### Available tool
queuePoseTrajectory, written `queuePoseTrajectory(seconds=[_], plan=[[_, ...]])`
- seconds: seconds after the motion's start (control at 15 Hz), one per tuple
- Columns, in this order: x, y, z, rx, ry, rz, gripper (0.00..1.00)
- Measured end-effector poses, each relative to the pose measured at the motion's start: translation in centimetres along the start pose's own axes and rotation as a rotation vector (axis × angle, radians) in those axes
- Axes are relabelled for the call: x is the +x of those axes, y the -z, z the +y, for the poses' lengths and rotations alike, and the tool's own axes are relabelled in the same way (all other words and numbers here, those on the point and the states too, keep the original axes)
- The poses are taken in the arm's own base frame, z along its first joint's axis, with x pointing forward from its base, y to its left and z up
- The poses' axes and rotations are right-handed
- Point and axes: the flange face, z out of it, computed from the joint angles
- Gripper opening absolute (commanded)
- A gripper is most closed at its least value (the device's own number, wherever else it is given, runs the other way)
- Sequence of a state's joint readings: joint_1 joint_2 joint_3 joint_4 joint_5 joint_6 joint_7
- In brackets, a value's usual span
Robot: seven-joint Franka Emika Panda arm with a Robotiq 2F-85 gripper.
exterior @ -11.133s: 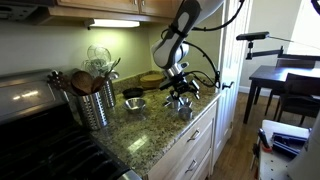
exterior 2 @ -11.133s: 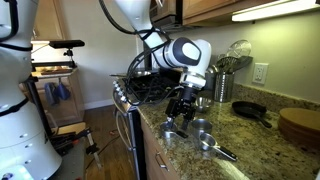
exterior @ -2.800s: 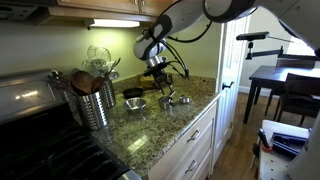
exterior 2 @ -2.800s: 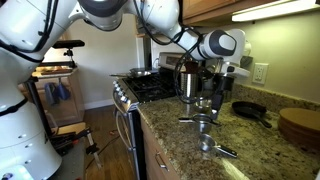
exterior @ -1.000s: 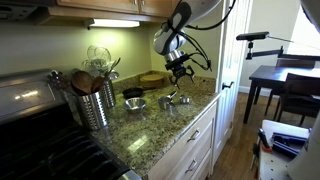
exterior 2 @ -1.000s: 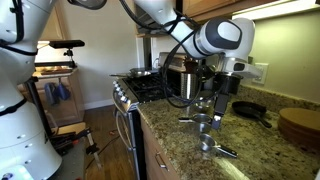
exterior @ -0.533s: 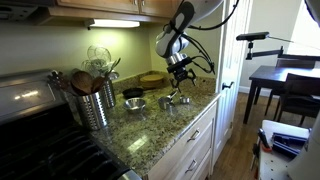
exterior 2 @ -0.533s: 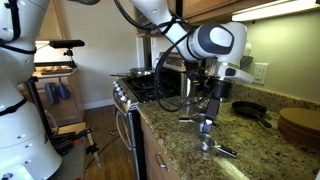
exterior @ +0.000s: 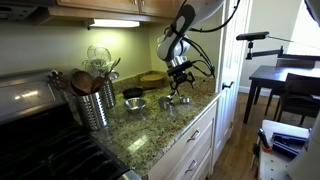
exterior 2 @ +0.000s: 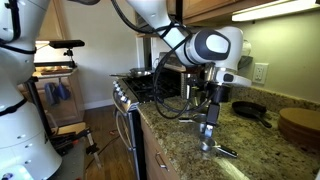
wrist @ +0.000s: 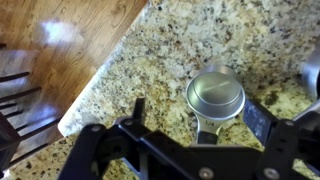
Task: Stack the silver measuring cups together
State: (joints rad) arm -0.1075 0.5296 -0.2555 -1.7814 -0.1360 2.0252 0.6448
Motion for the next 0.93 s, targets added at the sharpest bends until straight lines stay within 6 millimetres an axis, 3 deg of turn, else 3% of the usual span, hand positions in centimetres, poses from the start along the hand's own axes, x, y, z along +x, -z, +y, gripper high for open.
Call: queuePoseTrajectory(seconds=[0.47, 0.93], plan=[[0.1, -0.3, -0.7, 0.031, -0.003, 0.013, 1.0], [-0.2, -2.3, -1.6, 0.032, -0.006, -0.019, 1.0]])
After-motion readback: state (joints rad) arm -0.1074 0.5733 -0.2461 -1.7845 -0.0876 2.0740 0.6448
